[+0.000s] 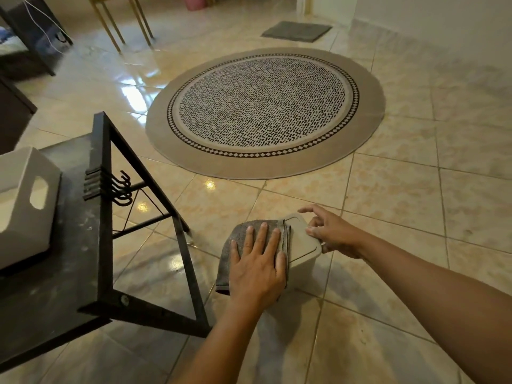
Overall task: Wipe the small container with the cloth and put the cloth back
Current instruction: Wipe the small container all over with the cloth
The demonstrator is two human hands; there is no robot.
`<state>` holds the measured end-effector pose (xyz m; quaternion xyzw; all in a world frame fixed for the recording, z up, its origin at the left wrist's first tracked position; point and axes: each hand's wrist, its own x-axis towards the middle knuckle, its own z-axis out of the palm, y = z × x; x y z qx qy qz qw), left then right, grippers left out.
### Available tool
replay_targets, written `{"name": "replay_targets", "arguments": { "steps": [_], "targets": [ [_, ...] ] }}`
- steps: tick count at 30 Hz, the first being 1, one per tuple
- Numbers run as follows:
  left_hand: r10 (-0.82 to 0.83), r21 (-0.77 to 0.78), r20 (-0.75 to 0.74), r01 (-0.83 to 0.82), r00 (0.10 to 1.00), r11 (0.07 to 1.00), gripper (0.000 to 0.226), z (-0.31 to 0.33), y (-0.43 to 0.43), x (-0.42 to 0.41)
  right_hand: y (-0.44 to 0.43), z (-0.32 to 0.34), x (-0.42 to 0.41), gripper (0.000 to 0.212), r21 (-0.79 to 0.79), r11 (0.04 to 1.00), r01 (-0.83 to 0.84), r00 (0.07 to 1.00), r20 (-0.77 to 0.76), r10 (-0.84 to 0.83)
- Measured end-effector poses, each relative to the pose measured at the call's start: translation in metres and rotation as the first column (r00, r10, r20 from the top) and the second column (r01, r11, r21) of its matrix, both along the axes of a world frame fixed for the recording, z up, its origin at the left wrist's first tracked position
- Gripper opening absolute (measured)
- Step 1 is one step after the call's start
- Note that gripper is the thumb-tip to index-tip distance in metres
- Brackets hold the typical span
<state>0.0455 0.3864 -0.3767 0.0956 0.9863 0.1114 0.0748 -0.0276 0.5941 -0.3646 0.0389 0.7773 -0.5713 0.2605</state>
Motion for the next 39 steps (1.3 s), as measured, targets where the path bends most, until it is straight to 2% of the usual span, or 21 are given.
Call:
{"name": "replay_targets", "arguments": {
  "steps": [3,9,13,18,25,30,35,37,39],
  "targets": [
    [0.004,-0.031,-0.013,-0.005,1.0,0.999,0.059,-0.005,-0.008,-0.008,0.002,-0.002,0.011,0.049,0.009,1.0,-0.024,1.0,-0.005,0.024],
    [0.052,-0.002,0.018,-0.052,0.998,0.999,0.058,0.002,-0.008,-0.035,-0.005,-0.002,0.001,0.052,-0.006,0.999,0.047,0.995,-0.093,-0.047],
    [0.047,0.003,0.041,-0.047,0.998,0.999,0.059,0.005,-0.004,-0.025,0.0,-0.002,-0.004,0.054,0.042,0.998,-0.043,0.998,-0.041,0.045],
    [-0.048,-0.05,-0.022,0.046,0.999,0.998,0.063,-0.007,-0.03,-0.036,0.014,0.002,-0.003,0.07,-0.08,0.976,-0.2,0.973,0.1,0.208],
    [0.001,-0.052,0.029,0.0,1.0,0.999,0.063,-0.003,-0.015,-0.024,0.005,0.005,-0.004,0.072,-0.094,0.98,-0.173,0.979,0.095,0.182],
    [-0.119,-0.023,0.035,0.12,0.992,0.993,0.056,-0.002,0.02,-0.017,0.004,0.005,-0.002,0.071,-0.092,0.981,-0.169,0.98,0.086,0.177],
    [0.076,-0.06,0.049,-0.073,0.996,0.995,0.054,-0.003,-0.003,-0.016,0.002,0.005,-0.002,0.07,-0.084,0.984,-0.16,0.982,0.084,0.167],
    [0.076,-0.022,0.07,-0.074,0.995,0.997,0.055,0.001,0.005,-0.002,0.002,0.006,-0.002,0.07,-0.086,0.981,-0.174,0.98,0.085,0.182],
    [0.0,-0.025,0.09,0.002,0.996,1.0,0.056,0.003,0.019,0.005,0.002,0.006,-0.003,0.071,-0.09,0.979,-0.183,0.978,0.085,0.191]
  ]
}}
